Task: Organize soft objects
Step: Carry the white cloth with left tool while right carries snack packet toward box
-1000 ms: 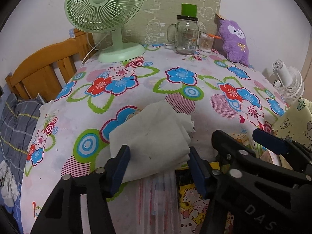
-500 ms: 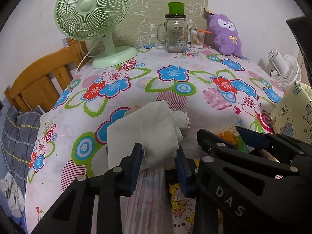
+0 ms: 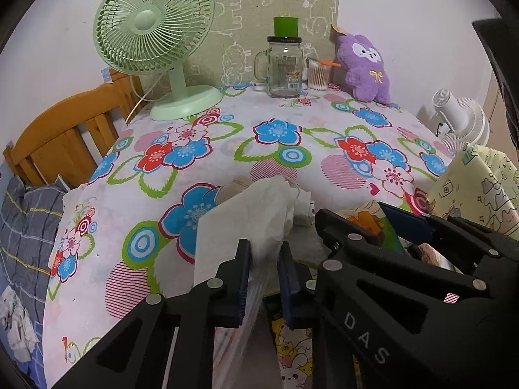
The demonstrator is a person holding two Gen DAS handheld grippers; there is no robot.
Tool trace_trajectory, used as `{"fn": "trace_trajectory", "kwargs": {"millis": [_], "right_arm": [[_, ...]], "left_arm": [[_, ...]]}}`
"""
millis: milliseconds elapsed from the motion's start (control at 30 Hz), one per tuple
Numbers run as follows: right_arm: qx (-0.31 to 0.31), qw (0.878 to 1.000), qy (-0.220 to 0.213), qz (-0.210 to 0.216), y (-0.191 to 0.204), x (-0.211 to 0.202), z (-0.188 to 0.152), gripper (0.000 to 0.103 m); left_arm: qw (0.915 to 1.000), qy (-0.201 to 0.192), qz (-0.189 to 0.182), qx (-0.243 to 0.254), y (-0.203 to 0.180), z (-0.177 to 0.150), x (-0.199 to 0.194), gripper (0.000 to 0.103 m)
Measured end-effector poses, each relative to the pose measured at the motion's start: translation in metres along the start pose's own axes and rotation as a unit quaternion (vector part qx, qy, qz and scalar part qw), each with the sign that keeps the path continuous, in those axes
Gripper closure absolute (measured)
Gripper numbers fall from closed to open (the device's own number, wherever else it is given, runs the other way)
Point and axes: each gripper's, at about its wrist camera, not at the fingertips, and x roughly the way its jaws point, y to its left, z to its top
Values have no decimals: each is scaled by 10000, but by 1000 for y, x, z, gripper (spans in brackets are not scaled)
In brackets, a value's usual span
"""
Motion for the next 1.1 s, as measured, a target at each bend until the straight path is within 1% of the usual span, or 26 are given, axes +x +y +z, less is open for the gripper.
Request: {"fn": "trace_trajectory", "kwargs": {"millis": [133,433,1100], "right_arm": [[-2,10000,-44,62,2,-9,-1,52],[-46,9994,-330,124,8,-38,2,52],[-53,9951,-971,183,3,-117,10,52]], "left_arm": [[10000,-58,7,-81,1,0,-10,89],[9993,-318,-39,-176,-1,3,-37,93],[9955,-939,48,-148,-24,17,-104,94]]}}
